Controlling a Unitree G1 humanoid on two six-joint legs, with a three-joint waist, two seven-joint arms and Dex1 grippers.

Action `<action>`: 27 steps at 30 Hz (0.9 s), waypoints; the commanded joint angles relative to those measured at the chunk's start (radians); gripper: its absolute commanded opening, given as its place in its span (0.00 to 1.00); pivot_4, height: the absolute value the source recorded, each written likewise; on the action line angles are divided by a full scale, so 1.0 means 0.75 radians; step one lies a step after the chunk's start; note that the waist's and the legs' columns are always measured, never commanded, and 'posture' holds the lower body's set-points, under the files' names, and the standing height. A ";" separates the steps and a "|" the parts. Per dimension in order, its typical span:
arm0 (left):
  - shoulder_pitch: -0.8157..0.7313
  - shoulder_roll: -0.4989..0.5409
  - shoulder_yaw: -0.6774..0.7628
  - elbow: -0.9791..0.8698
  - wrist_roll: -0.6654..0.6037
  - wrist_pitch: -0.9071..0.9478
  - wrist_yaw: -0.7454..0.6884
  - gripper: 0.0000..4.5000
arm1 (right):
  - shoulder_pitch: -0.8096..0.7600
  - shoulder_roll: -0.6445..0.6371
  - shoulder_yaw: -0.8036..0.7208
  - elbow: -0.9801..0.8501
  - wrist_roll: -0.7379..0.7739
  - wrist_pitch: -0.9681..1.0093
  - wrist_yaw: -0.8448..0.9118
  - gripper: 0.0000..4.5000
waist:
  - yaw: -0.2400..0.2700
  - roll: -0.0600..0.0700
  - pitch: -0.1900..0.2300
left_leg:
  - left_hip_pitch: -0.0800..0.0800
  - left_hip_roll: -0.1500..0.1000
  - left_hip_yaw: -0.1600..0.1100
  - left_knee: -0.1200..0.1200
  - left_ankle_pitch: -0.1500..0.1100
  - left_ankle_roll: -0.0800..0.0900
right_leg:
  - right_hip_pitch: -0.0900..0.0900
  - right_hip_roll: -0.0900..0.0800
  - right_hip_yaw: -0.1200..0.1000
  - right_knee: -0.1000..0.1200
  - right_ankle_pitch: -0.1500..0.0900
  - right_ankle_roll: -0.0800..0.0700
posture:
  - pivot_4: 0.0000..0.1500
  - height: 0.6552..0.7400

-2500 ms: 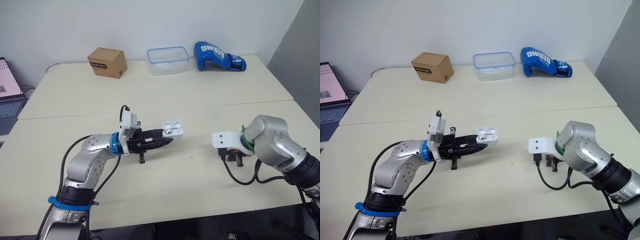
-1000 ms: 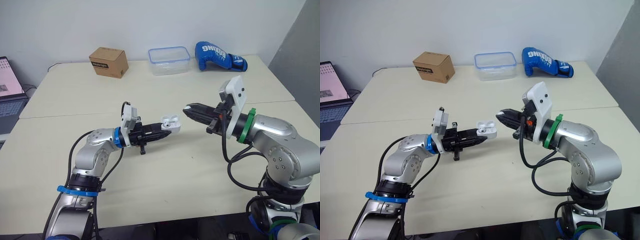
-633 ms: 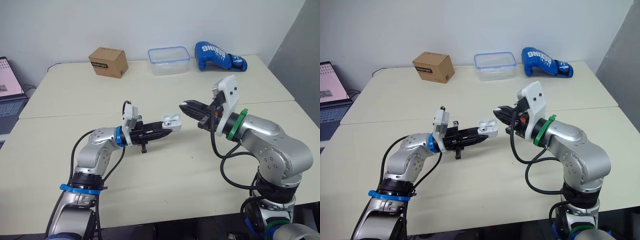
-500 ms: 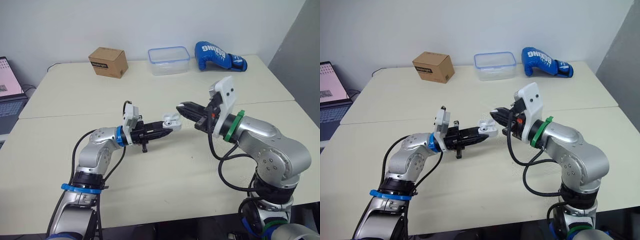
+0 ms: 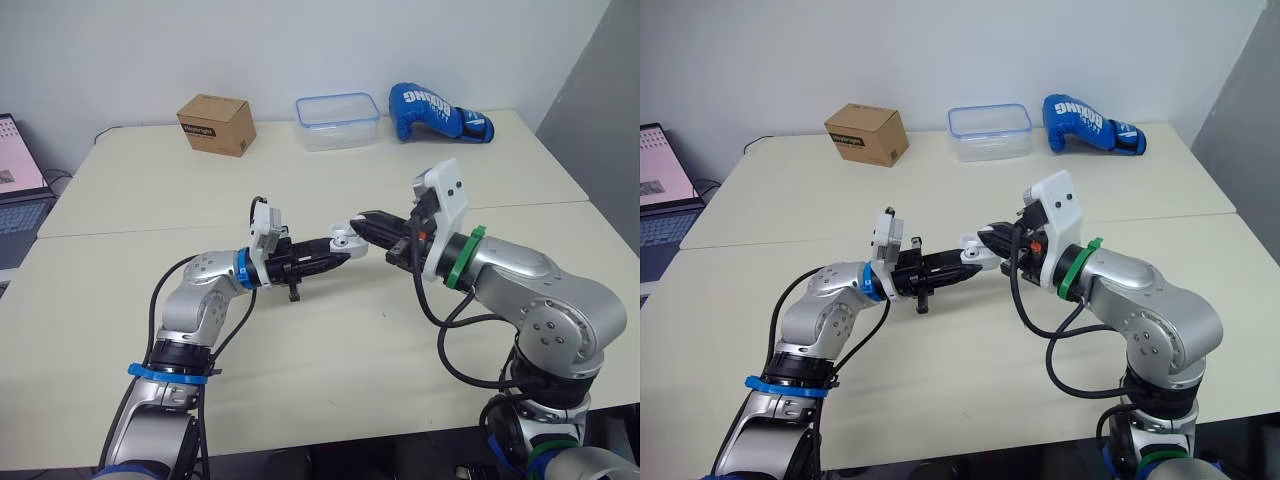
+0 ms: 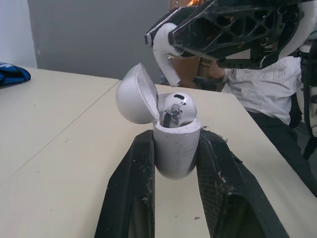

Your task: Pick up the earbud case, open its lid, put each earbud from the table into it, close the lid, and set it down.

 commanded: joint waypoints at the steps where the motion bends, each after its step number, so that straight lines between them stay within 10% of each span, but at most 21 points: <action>1: -0.021 0.009 0.030 -0.070 -0.033 0.012 0.005 0.18 | 0.007 -0.021 0.012 -0.016 0.029 -0.034 -0.015 0.09 | 0.000 0.000 0.000 | 0.000 0.000 0.000 0.000 0.000 0.000 | 0.000 0.000 0.000 0.000 0.000 0.000 | 1.00 0.89; 27: -0.041 -0.001 0.079 -0.113 -0.104 0.117 0.055 0.18 | 0.131 -0.189 0.226 -0.039 -0.036 -0.362 -0.054 0.09 | 0.000 0.000 0.000 | 0.000 0.000 0.000 0.000 0.000 0.000 | 0.000 0.000 0.000 -0.001 0.000 0.000 | 1.00 0.89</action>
